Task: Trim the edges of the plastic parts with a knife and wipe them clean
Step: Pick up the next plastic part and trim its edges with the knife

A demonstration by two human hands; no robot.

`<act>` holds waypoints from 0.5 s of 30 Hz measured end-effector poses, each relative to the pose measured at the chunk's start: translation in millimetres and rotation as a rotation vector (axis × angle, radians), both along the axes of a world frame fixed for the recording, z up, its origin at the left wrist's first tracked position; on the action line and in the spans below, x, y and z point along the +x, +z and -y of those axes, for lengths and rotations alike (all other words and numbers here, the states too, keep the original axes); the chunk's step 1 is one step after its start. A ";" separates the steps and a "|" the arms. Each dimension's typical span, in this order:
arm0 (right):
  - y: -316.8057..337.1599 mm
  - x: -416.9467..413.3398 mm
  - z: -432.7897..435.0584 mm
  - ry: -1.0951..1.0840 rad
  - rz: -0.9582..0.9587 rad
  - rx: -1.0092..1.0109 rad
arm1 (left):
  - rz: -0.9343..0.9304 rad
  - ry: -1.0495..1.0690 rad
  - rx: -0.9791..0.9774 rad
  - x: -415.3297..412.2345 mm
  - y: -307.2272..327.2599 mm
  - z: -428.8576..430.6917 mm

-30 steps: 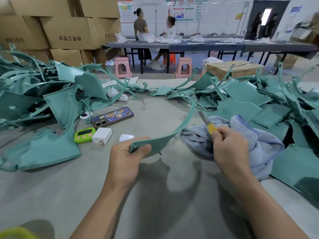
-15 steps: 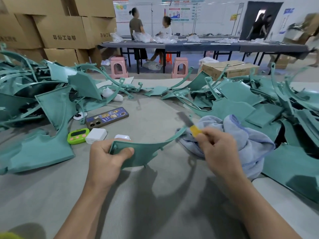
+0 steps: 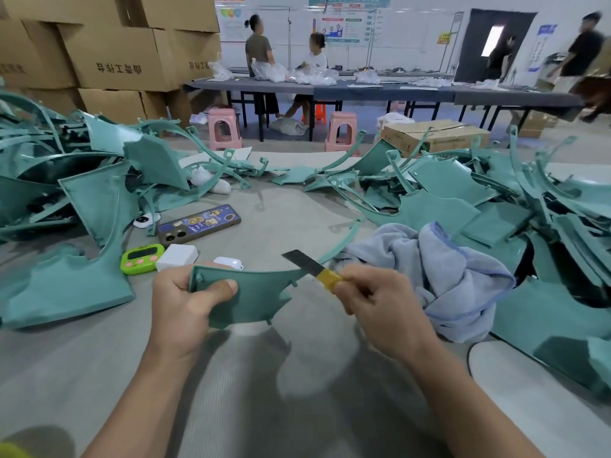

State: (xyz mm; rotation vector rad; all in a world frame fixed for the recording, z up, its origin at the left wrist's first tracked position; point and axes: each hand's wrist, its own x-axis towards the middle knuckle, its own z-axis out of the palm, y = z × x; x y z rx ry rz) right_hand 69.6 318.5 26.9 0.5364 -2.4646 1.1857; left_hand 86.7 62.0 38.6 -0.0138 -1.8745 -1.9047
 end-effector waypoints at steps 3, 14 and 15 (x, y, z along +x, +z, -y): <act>-1.7 -15.9 -11.4 -0.430 0.135 -0.030 | 0.004 0.001 0.005 0.1 -1.1 3.3; -3.2 -11.8 -3.2 -0.359 0.089 0.019 | 0.021 0.001 -0.045 1.2 -0.1 5.3; -2.7 -17.1 -12.7 -0.527 0.158 -0.003 | 0.026 0.001 -0.064 1.4 0.1 6.1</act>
